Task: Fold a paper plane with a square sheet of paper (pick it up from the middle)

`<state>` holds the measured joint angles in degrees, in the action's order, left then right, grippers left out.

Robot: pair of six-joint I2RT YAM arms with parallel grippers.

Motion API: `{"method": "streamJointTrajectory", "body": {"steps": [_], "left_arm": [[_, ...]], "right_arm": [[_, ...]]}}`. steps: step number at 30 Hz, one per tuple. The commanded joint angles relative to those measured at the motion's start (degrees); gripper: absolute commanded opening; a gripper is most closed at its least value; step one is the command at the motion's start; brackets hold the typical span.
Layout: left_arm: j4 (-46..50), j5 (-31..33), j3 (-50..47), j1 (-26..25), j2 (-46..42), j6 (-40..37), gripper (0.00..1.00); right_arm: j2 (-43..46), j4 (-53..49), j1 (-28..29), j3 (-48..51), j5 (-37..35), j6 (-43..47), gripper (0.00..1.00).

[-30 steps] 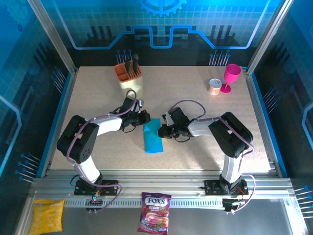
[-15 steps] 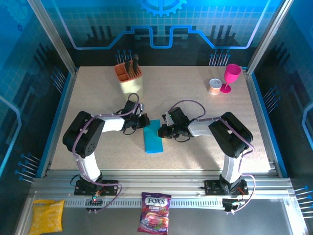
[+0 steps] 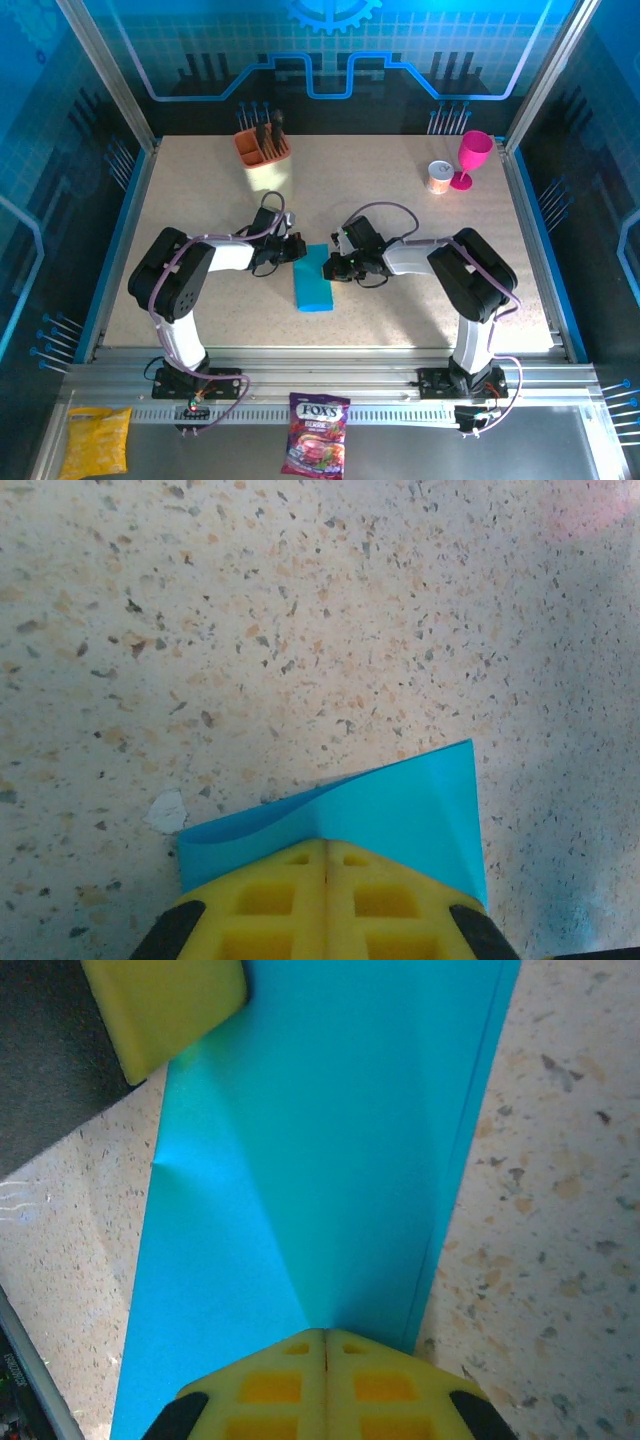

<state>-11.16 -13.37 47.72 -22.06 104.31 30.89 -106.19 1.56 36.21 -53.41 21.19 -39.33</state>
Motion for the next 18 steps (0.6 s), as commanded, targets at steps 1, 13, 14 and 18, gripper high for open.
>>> {"method": "streamJointTrajectory", "body": {"steps": [1, 13, 14, 18], "left_arm": [[3.4, 1.9, -2.2, 0.4, 1.7, -1.9, 0.0], [3.2, 1.6, -2.0, 0.4, 2.1, -1.8, 0.0], [3.2, 1.6, -2.0, 0.4, 2.1, -1.8, 0.0], [3.4, 1.5, -1.8, 0.4, 2.2, -1.8, 0.0]], "right_arm": [[4.7, -4.7, -0.7, -3.8, 0.2, 0.9, 0.0], [2.5, -4.8, 5.5, -10.4, 1.4, -0.8, 0.0], [2.0, -3.9, 6.1, -10.3, 1.7, -1.4, 0.0], [0.0, -0.9, 8.3, -9.7, 1.7, -3.6, 0.0]]}}
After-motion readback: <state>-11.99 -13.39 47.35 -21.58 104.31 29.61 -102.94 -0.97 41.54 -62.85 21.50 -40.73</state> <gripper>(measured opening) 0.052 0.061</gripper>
